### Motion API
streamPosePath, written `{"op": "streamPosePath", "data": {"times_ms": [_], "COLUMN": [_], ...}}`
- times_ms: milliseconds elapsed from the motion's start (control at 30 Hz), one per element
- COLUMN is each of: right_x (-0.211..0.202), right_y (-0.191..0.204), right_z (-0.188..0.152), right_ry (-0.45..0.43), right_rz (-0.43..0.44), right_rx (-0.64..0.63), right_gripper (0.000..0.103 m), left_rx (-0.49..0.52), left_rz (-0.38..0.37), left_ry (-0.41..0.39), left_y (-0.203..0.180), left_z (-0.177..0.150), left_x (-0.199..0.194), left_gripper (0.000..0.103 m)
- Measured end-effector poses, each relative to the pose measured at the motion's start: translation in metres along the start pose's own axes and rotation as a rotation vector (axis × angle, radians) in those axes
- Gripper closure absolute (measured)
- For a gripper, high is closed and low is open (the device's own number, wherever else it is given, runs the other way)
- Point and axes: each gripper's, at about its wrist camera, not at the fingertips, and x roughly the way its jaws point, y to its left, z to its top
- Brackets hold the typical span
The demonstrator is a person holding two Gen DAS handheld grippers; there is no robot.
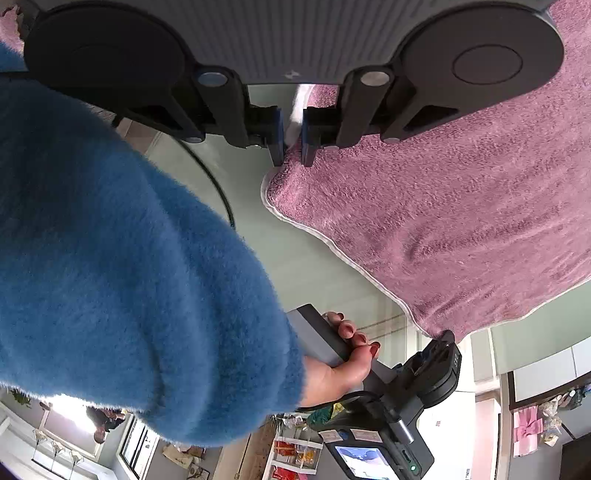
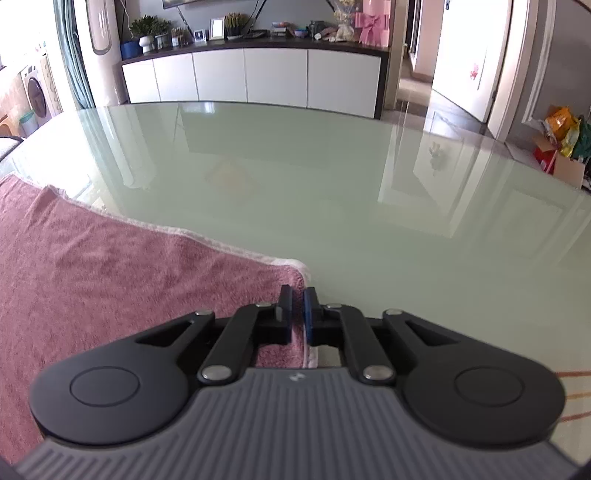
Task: Fold towel
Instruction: 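Close the right gripper on the towel edge, then lift the gripped towel edge with both grippers and fold it over the towel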
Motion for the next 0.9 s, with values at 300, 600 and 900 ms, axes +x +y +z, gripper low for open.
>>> {"op": "streamPosePath", "data": {"times_ms": [300, 600, 900], "right_x": [-0.015, -0.023, -0.021], "right_y": [0.019, 0.075, 0.141], "right_z": [0.023, 0.05, 0.076], "right_ry": [-0.039, -0.061, -0.095], "right_rz": [-0.005, 0.01, 0.064], "right_rx": [-0.009, -0.073, -0.124], "right_gripper": [0.097, 0.097, 0.097], "left_rx": [-0.024, -0.073, -0.118], "left_rz": [0.009, 0.01, 0.063], "left_ry": [-0.045, -0.105, -0.15], "left_y": [0.018, 0.047, 0.082], "left_z": [0.005, 0.0, -0.012], "left_x": [-0.026, -0.062, -0.114], "left_gripper": [0.093, 0.093, 0.092]}}
